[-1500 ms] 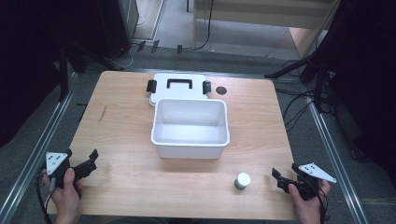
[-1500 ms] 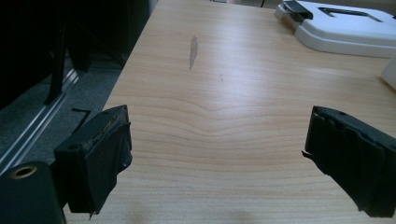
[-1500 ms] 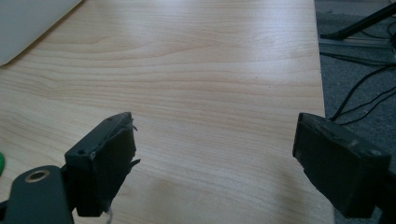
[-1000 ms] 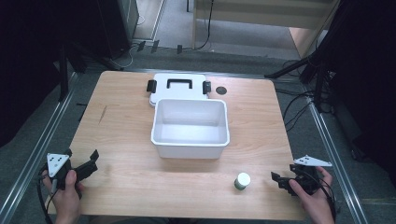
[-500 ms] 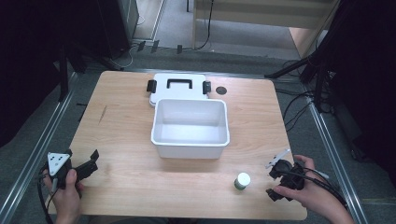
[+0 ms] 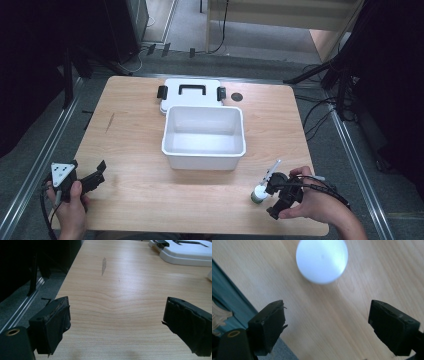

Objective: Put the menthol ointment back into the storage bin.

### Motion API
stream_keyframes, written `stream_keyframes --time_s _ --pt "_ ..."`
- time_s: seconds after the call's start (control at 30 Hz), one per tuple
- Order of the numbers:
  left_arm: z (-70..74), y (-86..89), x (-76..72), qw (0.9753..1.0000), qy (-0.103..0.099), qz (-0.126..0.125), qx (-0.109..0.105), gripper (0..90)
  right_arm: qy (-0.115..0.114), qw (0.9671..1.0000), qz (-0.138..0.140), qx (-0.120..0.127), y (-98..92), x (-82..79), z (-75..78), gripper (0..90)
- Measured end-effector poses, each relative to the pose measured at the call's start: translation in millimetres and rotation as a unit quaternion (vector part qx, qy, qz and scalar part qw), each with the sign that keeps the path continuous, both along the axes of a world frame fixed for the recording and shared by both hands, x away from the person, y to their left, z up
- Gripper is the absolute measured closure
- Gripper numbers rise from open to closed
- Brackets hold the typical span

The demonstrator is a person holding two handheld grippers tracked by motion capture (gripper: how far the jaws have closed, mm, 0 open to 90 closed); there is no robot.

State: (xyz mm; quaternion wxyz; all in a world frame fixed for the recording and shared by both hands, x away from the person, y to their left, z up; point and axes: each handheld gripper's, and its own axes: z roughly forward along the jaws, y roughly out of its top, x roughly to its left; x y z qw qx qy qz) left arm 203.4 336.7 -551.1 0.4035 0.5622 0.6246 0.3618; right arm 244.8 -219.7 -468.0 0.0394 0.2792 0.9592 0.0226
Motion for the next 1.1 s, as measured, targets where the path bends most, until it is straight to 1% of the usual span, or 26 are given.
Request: stream_keyframes --time_s 0.1,0.17,0.23,0.3,0.33,0.4,0.43,0.47,0.5,0.53,0.57,0.6,0.63,0.7,0.83,0.9,1.1 --pt "0.0 0.0 0.3 1.0 0.002 -0.001 0.0 8.1 0.0 1.0 -0.004 0.003 7.8 3.6 -1.7 18.4" --pt "0.0 -0.2 0.4 1.0 0.003 -0.003 -0.002 8.1 0.008 1.0 -0.002 0.003 13.4 4.9 -3.9 24.6" --pt "0.1 -0.1 0.3 1.0 0.004 -0.006 0.0 8.1 0.02 0.9998 -0.001 0.006 17.7 5.8 -5.5 27.3" --pt "0.1 -0.3 0.4 1.0 0.004 -0.006 -0.001 8.1 0.023 0.9997 -0.001 0.008 20.1 6.2 -6.4 27.6" --pt "0.0 -0.3 0.6 1.0 0.004 -0.007 -0.002 8.1 0.02 0.9997 -0.006 0.01 24.3 8.9 -7.0 29.4" --pt "0.0 -0.3 0.7 1.0 0.004 -0.006 -0.002 8.1 0.018 0.9997 -0.011 0.009 25.5 10.1 -6.8 30.0" --pt "0.0 -0.3 0.7 1.0 0.004 -0.007 -0.002 8.1 0.013 0.9998 -0.014 0.009 26.6 11.9 -6.9 30.4" --pt "0.0 -0.3 0.7 1.0 0.004 -0.007 -0.002 8.1 0.012 0.9996 -0.024 0.013 29.4 15.6 -6.3 35.2" --pt "0.0 -0.2 0.8 1.0 0.005 -0.007 -0.002 8.1 0.015 0.9995 -0.027 0.011 30.7 16.3 -5.6 36.3" --pt "0.0 -0.3 0.9 1.0 0.005 -0.006 -0.002 8.1 0.013 0.9995 -0.026 0.014 31.7 16.9 -5.9 38.3" --pt "0.0 -0.2 1.0 1.0 0.005 -0.007 -0.003 8.1 0.015 0.9995 -0.023 0.013 33.8 18.1 -5.7 41.7" --pt "0.0 -0.2 1.1 1.0 0.006 -0.007 -0.003 8.1 0.018 0.9994 -0.025 0.013 35.0 18.2 -6.1 42.7" --pt "-0.1 -0.2 1.3 1.0 0.006 -0.007 -0.003 8.1 0.018 0.9996 -0.021 0.009 36.2 19.0 -6.5 45.5" --pt "-0.1 -0.2 1.5 0.9999 0.007 -0.008 -0.003 8.2 0.015 0.9996 -0.023 0.006 38.4 20.2 -7.6 51.0" --pt "0.0 -0.4 2.0 0.9999 0.01 -0.009 -0.002 8.2 0.028 0.9991 -0.031 0.01 39.1 23.7 -5.7 51.5" --pt "0.0 -0.5 2.2 0.9999 0.011 -0.009 -0.001 8.2 0.033 0.9987 -0.034 0.018 39.3 24.1 -3.1 51.6" --pt "0.0 -1.1 2.6 0.9999 0.013 -0.009 0.001 8.2 0.026 0.9989 -0.031 0.022 39.2 28.2 16.0 51.6"
